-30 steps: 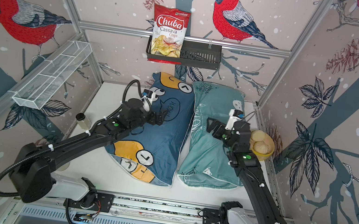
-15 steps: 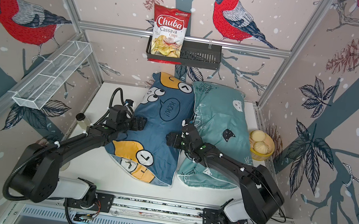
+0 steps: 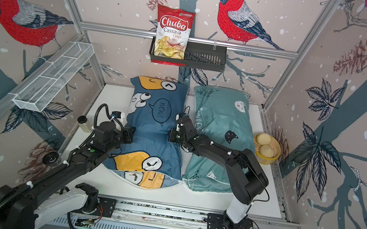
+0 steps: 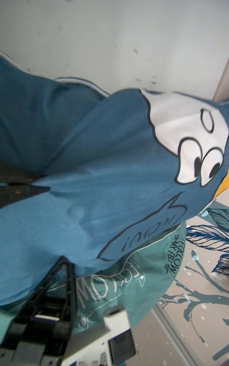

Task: Zip up pillowcases
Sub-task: Adjust the pillowcase at the center of the board.

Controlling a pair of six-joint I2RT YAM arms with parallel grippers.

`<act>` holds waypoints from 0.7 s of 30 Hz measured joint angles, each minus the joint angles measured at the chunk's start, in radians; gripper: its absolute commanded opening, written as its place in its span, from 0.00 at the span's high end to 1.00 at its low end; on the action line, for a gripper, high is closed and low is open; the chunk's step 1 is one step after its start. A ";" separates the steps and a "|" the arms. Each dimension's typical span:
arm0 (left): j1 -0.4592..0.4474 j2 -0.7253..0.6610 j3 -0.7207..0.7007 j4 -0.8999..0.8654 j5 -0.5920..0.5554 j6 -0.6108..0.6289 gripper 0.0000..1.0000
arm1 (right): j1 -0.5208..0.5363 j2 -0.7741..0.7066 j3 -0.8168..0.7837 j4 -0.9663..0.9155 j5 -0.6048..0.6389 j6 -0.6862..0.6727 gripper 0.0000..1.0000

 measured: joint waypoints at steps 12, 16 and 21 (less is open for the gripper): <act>0.002 0.194 -0.023 0.131 -0.065 -0.076 1.00 | -0.211 0.180 0.208 0.077 -0.023 -0.003 0.76; 0.002 0.320 0.024 0.220 -0.040 -0.112 0.98 | -0.214 0.151 0.238 0.034 -0.032 -0.035 0.39; 0.002 0.492 0.139 0.290 0.051 -0.134 0.82 | -0.102 -0.019 0.209 -0.069 -0.013 -0.134 0.26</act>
